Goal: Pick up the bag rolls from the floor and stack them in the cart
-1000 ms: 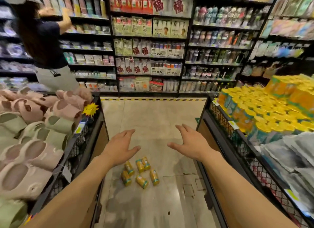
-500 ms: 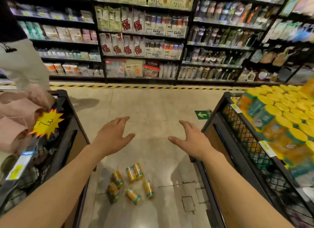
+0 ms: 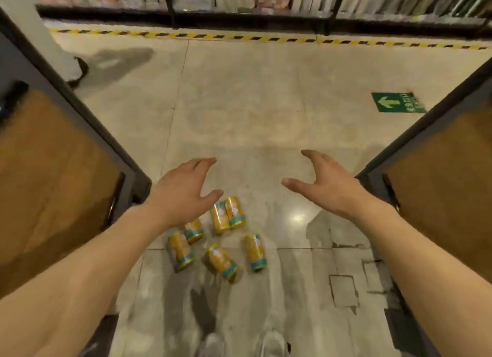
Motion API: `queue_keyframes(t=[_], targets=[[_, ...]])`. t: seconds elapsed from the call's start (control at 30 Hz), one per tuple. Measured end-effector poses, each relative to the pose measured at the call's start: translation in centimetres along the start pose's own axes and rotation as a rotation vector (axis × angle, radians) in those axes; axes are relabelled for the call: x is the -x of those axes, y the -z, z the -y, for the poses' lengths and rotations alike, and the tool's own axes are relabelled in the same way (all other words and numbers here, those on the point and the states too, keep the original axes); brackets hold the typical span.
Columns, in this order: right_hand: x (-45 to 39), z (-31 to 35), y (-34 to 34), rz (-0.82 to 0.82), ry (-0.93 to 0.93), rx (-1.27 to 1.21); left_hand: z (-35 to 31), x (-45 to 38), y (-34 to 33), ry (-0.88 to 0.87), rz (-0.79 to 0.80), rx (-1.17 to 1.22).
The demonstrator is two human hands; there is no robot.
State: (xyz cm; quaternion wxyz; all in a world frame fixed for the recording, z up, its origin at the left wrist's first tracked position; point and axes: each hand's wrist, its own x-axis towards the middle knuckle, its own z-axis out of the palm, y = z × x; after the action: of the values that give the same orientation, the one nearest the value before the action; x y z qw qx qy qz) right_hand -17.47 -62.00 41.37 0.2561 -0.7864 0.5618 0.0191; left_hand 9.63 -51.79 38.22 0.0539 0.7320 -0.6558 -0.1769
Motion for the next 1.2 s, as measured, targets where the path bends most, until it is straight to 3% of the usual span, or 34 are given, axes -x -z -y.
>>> queue_keyframes(t=[0.23,0.43,0.63,0.87,1.2], targets=[[-6.9,-7.1,-19.8,0.064,0.052,0.054,7.2,-3.2,-21.2,0.032,0.040,0.047],[-10.6,-11.4,-30.0,0.030,0.081,0.070,10.5,-5.6,-31.7,0.045,0.025,0.055],[-12.3,-13.3,-35.2,0.009,0.089,0.068,11.8,-7.2,-35.8,-0.041,0.037,0.020],[-11.1,-12.9,-37.4,0.018,-0.014,-0.286,11.9,-4.8,-35.9,-0.037,0.089,-0.063],[-11.6,-13.1,-45.9,0.115,-0.252,-0.160,13.3,-3.1,-38.3,-0.111,0.097,-0.085]])
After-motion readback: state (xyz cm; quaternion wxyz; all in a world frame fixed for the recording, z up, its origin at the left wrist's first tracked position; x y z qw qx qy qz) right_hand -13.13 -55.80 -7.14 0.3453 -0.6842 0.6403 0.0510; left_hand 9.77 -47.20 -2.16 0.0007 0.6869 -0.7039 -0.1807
